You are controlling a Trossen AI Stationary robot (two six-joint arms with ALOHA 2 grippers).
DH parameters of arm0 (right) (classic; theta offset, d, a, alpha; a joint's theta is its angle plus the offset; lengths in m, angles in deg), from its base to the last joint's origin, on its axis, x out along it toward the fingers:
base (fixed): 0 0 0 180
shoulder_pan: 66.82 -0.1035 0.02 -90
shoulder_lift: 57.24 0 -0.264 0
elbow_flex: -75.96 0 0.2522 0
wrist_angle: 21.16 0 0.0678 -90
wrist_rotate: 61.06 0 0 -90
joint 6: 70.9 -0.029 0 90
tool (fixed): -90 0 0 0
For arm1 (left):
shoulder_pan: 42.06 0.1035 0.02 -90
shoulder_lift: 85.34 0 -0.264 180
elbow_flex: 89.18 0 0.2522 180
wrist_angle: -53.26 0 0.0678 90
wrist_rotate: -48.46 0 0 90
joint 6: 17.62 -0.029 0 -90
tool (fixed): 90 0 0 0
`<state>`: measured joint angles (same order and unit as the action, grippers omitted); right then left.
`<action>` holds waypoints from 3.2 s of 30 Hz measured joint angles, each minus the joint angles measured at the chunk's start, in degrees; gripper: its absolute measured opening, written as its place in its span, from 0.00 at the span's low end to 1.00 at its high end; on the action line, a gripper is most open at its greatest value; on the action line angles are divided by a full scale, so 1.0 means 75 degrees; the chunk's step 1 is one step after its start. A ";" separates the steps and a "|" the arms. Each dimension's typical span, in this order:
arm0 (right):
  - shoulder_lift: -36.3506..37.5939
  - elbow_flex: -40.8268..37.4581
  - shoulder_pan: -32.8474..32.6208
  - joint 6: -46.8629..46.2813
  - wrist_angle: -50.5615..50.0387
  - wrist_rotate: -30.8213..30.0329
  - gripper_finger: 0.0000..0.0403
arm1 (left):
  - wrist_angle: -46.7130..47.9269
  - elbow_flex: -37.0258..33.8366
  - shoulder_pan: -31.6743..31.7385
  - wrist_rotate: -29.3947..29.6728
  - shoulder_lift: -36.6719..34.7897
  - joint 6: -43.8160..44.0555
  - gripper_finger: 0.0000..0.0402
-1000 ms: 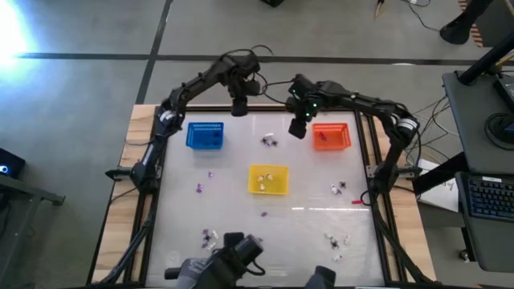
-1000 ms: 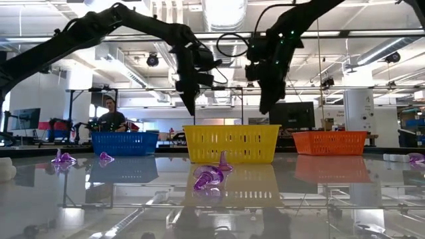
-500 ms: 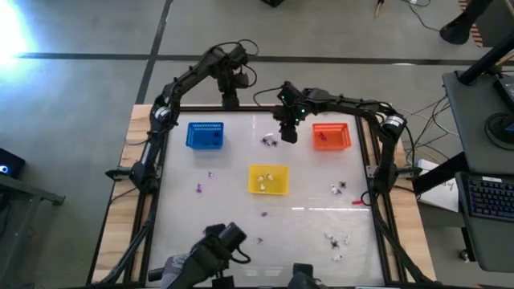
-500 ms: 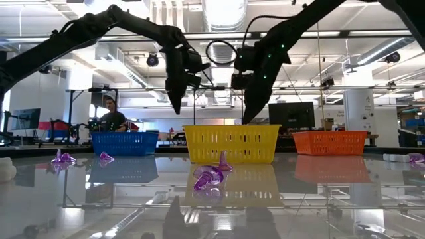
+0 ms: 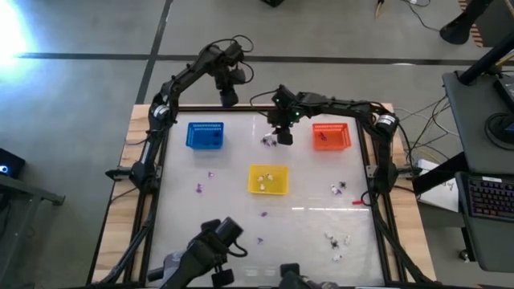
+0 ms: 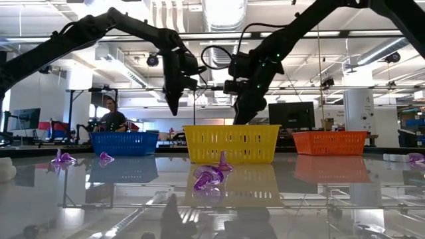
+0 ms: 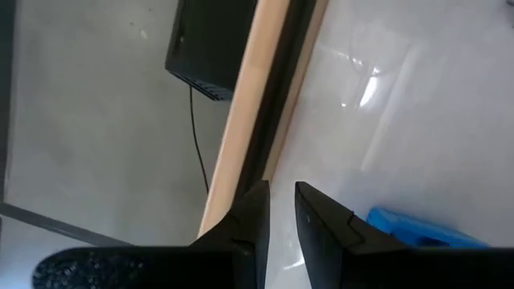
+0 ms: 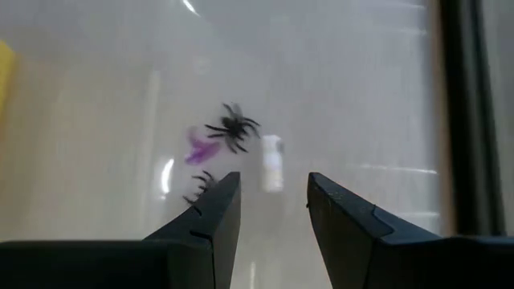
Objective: Sort Halloween decoration
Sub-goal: Put the white skeleton toy into the yellow bin
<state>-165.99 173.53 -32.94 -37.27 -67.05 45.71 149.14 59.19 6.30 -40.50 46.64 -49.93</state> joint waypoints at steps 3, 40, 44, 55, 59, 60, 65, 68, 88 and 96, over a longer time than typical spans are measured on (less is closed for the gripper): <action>-0.0161 -0.0002 -0.0025 -0.0036 0.0126 0.0164 0.34 | -0.0280 -0.0012 0.0000 0.0000 0.0000 -0.0006 0.11; -0.0975 -0.0003 -0.0028 -0.1878 0.0806 -0.0443 0.04 | -0.0485 -0.0021 -0.0003 -0.0020 0.0012 0.0443 0.11; -0.0914 -0.0003 -0.0028 -0.2285 0.0668 -0.0448 0.04 | -0.0483 -0.0021 -0.0003 -0.0020 0.0012 0.0443 0.11; 0.0169 -0.0003 -0.0052 -0.3082 -0.0331 -0.0437 0.03 | -0.0480 -0.0021 -0.0003 0.0000 0.0012 0.0325 0.11; 0.0468 -0.0003 -0.0204 -0.3372 -0.1082 -0.0037 0.03 | -0.0492 -0.0021 0.0003 0.0184 0.0012 0.0198 0.11; 0.0510 -0.0003 -0.0277 -0.3440 -0.1218 0.0114 0.03 | -0.0509 -0.0021 0.0003 0.0292 0.0012 0.0198 0.11; 0.0617 -0.0003 -0.0756 -0.4029 -0.1480 0.0511 0.03 | -0.0547 -0.0023 0.0006 0.0545 0.0012 0.0187 0.11; 0.0616 -0.0003 -0.1161 -0.4344 -0.1614 0.0639 0.03 | -0.0547 -0.0024 0.0006 0.0542 0.0012 0.0188 0.11; 0.0622 -0.0081 -0.2931 -0.6733 -0.1681 0.0647 0.03 | -0.0263 -0.0024 0.0017 0.0533 0.0012 0.0415 0.11; 0.0594 -0.0081 -0.3202 -0.7137 -0.1615 0.0563 0.04 | 0.0313 -0.0039 0.0017 0.0521 0.0012 0.0941 0.11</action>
<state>-161.54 172.92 -56.95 -90.80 -79.16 49.93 151.49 58.90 6.43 -36.60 46.73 -42.88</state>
